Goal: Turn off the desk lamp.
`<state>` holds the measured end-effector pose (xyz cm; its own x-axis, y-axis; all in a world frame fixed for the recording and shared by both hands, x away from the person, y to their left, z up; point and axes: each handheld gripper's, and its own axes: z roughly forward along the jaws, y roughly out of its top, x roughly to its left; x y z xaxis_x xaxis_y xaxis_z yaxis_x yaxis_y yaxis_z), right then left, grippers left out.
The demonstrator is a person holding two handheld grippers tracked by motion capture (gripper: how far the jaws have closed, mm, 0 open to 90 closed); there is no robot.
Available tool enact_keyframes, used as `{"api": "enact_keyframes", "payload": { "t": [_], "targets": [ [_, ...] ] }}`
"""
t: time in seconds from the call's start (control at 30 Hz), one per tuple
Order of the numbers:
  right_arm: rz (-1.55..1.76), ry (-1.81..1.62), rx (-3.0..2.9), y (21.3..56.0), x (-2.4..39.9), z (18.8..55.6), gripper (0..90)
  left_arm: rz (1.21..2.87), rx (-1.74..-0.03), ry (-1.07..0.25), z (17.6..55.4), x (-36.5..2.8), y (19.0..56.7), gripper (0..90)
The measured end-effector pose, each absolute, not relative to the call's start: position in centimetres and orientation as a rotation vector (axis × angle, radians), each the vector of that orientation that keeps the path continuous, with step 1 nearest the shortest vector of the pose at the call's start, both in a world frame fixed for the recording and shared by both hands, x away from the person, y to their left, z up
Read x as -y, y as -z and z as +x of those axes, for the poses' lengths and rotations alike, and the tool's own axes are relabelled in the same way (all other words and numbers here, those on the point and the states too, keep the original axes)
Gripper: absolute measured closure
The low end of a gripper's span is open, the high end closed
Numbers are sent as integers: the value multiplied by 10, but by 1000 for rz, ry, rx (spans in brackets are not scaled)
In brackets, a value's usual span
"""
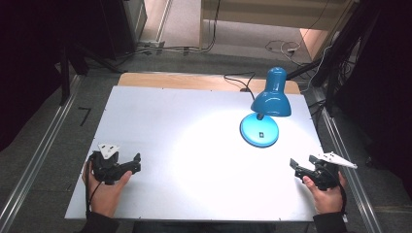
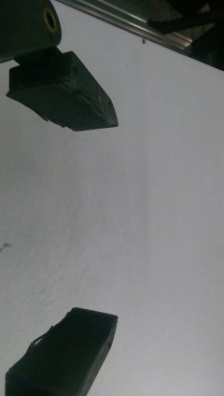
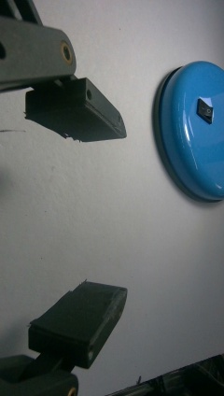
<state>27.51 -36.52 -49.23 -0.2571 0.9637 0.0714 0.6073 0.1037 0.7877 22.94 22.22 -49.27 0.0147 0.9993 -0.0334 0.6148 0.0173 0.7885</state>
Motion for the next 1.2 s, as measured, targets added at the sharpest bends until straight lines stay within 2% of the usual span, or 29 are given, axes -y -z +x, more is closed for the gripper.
{"api": "enact_keyframes", "payload": {
  "t": [0.2,0.33,0.4,0.53,1.2],
  "targets": [
    [1526,-1023,-1920,488,360,282,192,1632,-1689,-719,223,-241,497,72],
    [1522,-1012,-1941,487,353,288,192,1592,-1657,-747,223,-240,494,75],
    [1519,-1016,-1988,482,349,295,193,1527,-1666,-677,225,-237,495,75],
    [1513,-939,-2027,477,349,306,193,1591,-1638,-715,230,-230,498,75],
    [1535,-1015,-1950,471,341,318,201,1551,-1617,-737,228,-231,495,75]
  ]
}}
